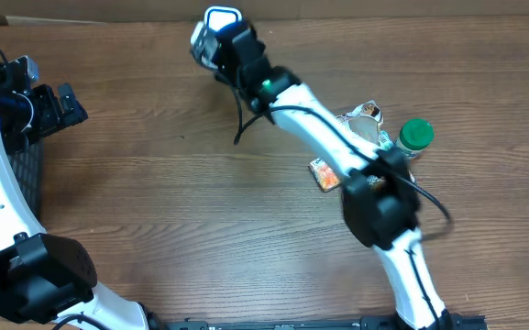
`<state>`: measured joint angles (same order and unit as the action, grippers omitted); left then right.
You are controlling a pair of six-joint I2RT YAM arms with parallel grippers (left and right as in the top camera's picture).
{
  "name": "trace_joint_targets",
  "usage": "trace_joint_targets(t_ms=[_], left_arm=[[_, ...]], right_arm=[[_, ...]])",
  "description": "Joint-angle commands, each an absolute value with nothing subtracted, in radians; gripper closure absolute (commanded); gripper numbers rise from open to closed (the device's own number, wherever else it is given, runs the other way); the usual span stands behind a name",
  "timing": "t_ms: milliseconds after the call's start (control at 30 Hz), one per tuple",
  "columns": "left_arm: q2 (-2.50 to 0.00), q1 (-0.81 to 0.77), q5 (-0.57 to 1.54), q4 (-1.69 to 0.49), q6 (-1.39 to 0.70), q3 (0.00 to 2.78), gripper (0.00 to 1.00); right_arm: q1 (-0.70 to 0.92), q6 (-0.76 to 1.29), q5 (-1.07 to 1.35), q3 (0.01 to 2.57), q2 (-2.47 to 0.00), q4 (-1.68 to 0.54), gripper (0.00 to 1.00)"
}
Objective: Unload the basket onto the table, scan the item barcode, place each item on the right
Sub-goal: 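Hold the teal pack's barcode in front of the white scanner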
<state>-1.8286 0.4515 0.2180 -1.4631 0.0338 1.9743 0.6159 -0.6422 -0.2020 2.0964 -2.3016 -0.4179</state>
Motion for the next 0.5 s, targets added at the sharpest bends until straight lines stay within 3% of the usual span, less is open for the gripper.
trace_joint_targets(t_ms=[0,200,367,467], left_arm=[[-1.826,0.445,0.229,-1.462,0.052,1.977,0.0],[-1.826,0.445,0.229,-1.462,0.053,1.977,0.0],[-1.826,0.445,0.229,-1.462,0.053,1.977,0.0],[-1.826,0.445,0.229,-1.462,0.052,1.977,0.0]], right_arm=[[0.598,-0.223,-0.007,2.113,-2.071,-0.546,0.96],[0.546,0.066,0.055,2.113,-1.948,-0.97,0.96],[0.485,0.102,0.054,2.078,-1.948,-1.338,0.96],[0.43,0.102,0.055,1.979,-1.948,-1.44,0.96]])
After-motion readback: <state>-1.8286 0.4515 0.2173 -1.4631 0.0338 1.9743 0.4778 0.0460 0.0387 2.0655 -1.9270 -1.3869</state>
